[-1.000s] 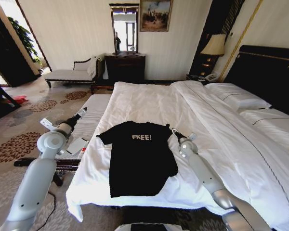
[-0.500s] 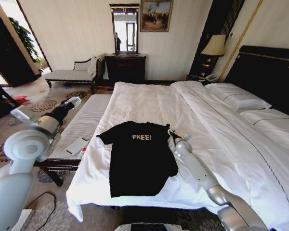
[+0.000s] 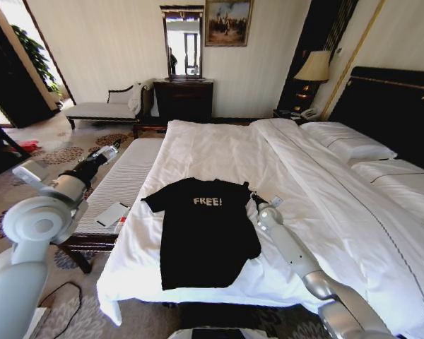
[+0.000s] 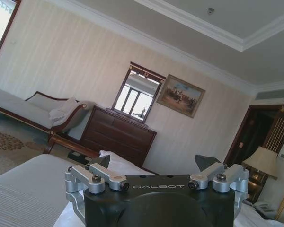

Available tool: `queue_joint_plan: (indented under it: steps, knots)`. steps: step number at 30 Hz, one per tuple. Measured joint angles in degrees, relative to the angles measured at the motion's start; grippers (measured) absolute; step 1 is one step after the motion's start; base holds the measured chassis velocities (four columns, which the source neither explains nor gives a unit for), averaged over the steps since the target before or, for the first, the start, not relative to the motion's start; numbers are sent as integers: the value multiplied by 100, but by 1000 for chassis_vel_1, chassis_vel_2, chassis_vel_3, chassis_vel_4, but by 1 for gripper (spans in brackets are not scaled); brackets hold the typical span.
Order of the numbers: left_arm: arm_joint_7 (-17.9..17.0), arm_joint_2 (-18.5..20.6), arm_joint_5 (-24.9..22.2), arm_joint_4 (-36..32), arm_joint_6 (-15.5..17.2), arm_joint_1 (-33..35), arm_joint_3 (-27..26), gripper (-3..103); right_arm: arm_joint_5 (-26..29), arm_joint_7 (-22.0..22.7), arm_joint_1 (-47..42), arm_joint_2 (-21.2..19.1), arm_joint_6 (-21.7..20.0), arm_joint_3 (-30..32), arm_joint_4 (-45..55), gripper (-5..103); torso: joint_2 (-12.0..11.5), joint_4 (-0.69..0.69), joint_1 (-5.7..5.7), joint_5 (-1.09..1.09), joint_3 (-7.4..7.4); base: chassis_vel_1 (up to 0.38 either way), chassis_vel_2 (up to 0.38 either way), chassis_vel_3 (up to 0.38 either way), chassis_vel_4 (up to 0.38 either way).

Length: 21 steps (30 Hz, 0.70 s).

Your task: Fold the clothes on the bed.

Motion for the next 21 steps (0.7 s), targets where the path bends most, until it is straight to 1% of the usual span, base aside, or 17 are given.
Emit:
queue_joint_plan:
  steps: [1,3,4,5,6,10,15,21]
  knots:
    - [0,0,0,0,0,0,0,100,0,0,0,0,0,0,0,20,0,0,0,0,0,0,0,0,0]
    - [-13,13,11,14,16,36,-37,100,-119,-14,22,60,0,-18,-47,9,0,2,0,0,0,0,0,0,0]
    - [-13,13,11,14,16,36,-37,100,-119,-14,22,60,0,-18,-47,9,0,2,0,0,0,0,0,0,0]
    - [-16,19,11,16,19,53,-63,100,-186,-16,31,84,0,-32,-91,4,0,3,0,0,0,0,0,0,0]
    - [-16,26,10,20,21,72,-88,100,-258,-16,43,105,0,-47,-154,1,0,2,0,0,0,0,0,0,0]
    - [-16,14,12,42,22,101,-112,100,-416,-22,56,132,6,-52,-267,0,0,1,0,0,0,0,0,0,0]
    - [-16,-46,33,69,22,110,-107,100,-471,-92,50,110,52,-39,-282,0,0,2,0,0,0,0,0,0,0]
    - [-21,-103,69,121,22,81,-59,100,-392,-350,2,53,222,18,-184,0,0,0,0,0,0,0,0,0,0]
